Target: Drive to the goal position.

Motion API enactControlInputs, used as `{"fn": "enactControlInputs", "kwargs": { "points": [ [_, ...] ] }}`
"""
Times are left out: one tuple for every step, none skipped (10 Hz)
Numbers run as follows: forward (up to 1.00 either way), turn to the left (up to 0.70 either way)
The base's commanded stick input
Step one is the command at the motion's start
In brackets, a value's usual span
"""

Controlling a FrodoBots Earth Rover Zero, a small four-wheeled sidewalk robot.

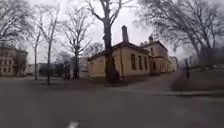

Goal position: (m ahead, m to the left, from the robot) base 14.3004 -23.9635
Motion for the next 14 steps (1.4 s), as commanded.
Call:
{"fn": "enactControlInputs", "kwargs": {
  "points": [
    [1.00,-0.40],
    [1.00,-0.40],
    [1.00,-0.21],
    [1.00,0.00],
    [1.00,0.00],
    [1.00,0.00],
    [1.00,0.00],
    [1.00,0.00],
    [1.00,0.00],
    [1.00,0.00],
    [1.00,0.00],
    [1.00,0.00],
    [1.00,-0.14],
    [1.00,-0.40]
  ]
}}
